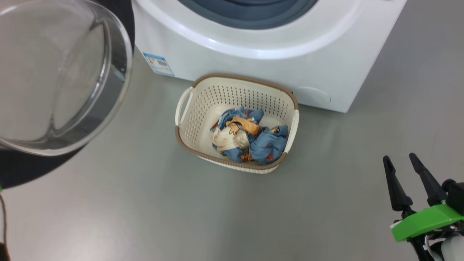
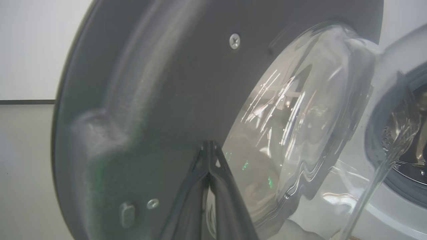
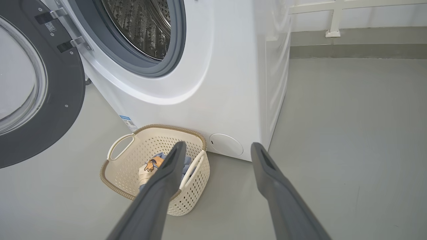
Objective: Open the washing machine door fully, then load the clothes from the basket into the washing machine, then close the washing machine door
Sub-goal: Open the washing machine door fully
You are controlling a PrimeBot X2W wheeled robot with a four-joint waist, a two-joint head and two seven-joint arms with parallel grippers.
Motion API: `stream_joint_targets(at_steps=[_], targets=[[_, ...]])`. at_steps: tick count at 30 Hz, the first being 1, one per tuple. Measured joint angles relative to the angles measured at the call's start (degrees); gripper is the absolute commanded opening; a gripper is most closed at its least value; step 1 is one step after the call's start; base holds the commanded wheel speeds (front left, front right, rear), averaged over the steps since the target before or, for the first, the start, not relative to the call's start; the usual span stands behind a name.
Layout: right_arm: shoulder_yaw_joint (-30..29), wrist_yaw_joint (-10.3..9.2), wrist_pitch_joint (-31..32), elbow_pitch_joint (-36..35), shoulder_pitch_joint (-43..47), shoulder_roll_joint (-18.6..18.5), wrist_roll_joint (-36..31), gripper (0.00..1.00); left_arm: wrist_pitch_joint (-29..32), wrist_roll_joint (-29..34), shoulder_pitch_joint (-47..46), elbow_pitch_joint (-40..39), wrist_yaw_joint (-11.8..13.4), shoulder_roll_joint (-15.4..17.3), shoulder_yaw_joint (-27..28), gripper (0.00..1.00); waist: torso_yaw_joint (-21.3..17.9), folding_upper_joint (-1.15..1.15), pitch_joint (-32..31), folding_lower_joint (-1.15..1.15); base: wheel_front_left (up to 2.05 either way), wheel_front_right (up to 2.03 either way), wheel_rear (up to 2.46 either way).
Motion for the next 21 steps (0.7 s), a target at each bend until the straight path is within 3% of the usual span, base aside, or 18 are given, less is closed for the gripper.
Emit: stream_joint_targets(at_steps=[21], targets=[[1.45, 0.00, 0.00, -1.35, -6.56, -0.77, -0.58, 1.00, 0.00, 4.65, -10.79, 10.26, 0.54, 6.03, 9.15, 0.00, -1.08, 0.00, 9.03, 0.00, 0.00, 0.00, 0.00]])
